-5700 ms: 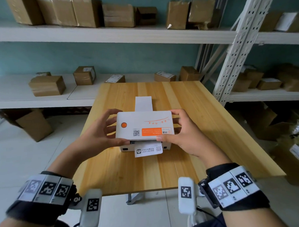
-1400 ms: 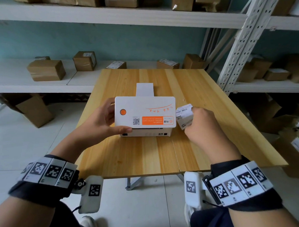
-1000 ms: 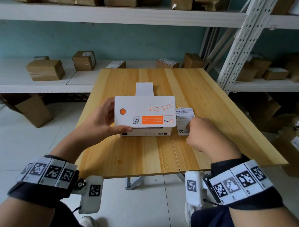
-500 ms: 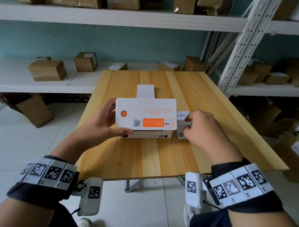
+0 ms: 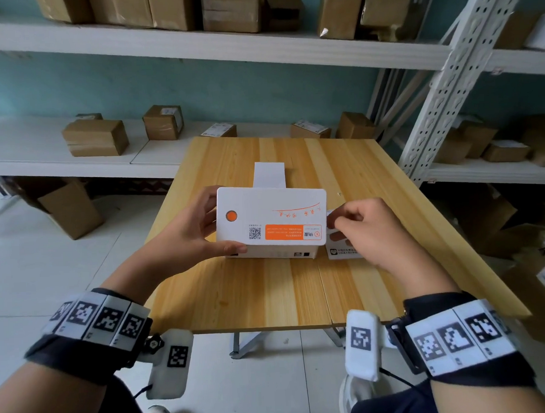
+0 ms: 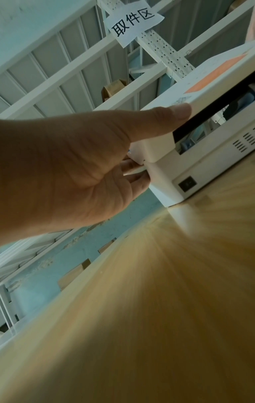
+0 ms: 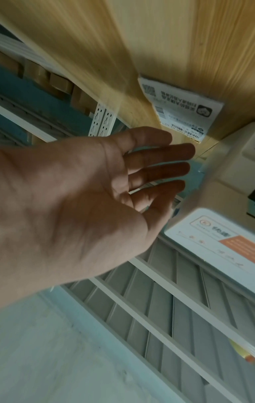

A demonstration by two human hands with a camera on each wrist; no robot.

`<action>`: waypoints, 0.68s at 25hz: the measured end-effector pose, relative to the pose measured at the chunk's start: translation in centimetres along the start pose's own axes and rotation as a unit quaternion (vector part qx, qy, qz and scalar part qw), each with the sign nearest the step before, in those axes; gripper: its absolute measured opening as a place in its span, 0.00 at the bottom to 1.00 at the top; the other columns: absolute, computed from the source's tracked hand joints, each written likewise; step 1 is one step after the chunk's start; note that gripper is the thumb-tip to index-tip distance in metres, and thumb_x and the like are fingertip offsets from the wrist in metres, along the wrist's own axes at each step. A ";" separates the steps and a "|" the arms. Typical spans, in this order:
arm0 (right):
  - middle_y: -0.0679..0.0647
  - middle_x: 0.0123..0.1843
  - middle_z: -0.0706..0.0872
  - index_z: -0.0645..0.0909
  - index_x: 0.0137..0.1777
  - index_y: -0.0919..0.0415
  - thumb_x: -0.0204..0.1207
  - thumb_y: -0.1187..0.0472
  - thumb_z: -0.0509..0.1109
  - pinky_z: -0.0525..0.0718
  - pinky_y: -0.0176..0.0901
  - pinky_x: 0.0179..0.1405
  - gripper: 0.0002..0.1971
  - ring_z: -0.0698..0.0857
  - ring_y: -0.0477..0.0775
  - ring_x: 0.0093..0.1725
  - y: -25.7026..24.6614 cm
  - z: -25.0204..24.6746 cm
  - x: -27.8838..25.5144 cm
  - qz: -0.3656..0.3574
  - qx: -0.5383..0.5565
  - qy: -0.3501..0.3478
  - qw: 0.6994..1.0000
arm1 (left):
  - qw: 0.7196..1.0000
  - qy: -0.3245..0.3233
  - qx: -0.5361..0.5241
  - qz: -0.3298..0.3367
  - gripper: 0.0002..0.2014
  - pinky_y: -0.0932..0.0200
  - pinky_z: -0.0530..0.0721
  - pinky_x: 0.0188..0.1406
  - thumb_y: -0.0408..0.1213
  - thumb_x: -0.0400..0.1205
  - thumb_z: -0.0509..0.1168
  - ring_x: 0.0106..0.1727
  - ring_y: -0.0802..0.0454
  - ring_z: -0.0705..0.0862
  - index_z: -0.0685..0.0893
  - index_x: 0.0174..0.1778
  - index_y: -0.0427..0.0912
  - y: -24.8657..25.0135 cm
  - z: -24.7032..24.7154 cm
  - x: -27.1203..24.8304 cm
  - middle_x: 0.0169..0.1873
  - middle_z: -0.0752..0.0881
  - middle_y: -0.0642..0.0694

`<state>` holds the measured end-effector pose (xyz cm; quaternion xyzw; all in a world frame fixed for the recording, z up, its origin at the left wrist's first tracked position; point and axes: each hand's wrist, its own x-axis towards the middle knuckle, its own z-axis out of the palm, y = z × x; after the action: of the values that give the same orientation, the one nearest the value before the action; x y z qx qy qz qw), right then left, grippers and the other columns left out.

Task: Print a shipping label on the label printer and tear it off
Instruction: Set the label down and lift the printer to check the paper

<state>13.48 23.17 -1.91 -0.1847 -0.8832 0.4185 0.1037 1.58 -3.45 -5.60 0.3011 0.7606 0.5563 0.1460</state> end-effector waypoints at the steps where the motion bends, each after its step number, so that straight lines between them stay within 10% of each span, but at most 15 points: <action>1: 0.44 0.45 0.91 0.90 0.49 0.52 0.83 0.62 0.65 0.83 0.38 0.35 0.11 0.88 0.42 0.45 -0.1 0.1 0.0 -0.006 0.006 -0.001 1.000 | 1.000 -0.001 -0.001 0.001 0.44 0.49 0.89 0.65 0.38 0.66 0.81 0.75 0.54 0.82 0.67 0.77 0.50 0.1 0.0 -0.1 0.69 0.84 0.56; 8: 0.41 0.48 0.91 0.88 0.52 0.50 0.85 0.62 0.62 0.81 0.40 0.41 0.12 0.88 0.44 0.50 -1.0 0.7 0.7 -0.020 0.041 -0.025 0.999 | 1.000 -0.014 -0.006 0.005 0.44 0.62 0.88 0.62 0.39 0.67 0.81 0.76 0.56 0.80 0.66 0.78 0.51 0.1 0.0 -0.2 0.71 0.83 0.58; 17: 0.47 0.49 0.90 0.85 0.53 0.51 0.82 0.68 0.66 0.88 0.49 0.49 0.11 0.90 0.48 0.48 -1.0 0.1 4.8 -0.042 -0.108 -0.022 0.993 | 0.999 -0.041 -0.021 0.014 0.40 0.53 0.87 0.69 0.32 0.73 0.82 0.75 0.57 0.81 0.65 0.75 0.49 -0.7 -0.7 0.5 0.70 0.82 0.55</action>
<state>8.86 24.50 -1.06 -0.1481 -0.9323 0.3198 0.0816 0.62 -3.83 -6.01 0.3306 0.7377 0.5617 0.1758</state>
